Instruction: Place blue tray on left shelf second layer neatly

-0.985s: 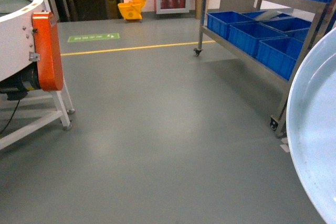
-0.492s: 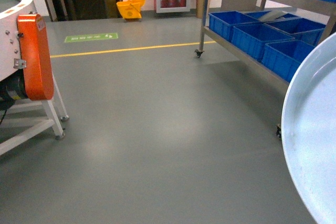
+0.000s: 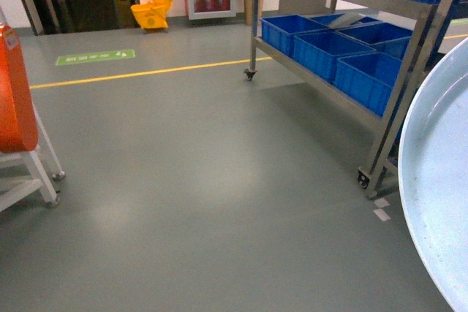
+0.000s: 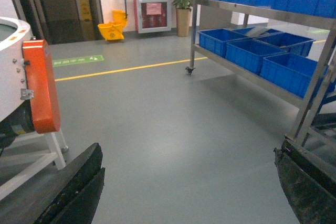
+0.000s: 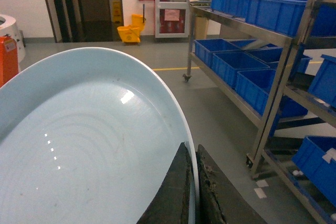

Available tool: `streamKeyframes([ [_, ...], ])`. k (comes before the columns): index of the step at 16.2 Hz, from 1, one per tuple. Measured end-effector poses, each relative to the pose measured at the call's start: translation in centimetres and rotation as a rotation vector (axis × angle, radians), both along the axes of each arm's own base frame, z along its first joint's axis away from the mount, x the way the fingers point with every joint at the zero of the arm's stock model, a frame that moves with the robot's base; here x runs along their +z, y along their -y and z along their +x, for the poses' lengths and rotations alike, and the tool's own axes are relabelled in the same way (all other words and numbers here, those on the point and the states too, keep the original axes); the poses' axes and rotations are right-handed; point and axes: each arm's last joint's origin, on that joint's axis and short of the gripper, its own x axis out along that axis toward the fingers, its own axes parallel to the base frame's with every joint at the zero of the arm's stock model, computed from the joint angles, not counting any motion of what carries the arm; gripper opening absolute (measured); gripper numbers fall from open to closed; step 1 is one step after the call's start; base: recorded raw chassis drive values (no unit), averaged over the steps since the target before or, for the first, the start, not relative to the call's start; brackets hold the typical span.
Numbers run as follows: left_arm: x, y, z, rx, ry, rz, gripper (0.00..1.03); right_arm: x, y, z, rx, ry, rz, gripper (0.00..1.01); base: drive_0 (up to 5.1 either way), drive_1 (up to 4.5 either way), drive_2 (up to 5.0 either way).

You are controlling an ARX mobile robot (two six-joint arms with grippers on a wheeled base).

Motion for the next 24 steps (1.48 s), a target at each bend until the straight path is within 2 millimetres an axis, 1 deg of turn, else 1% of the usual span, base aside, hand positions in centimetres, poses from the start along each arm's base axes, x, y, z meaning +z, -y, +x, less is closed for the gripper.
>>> streamKeyframes([
  [24,0.00,0.00,0.00,0.000,0.000,0.000,0.98,0.00,0.00,0.00,0.000,0.000,0.000,0.02,-1.6,-1.58,-1.6],
])
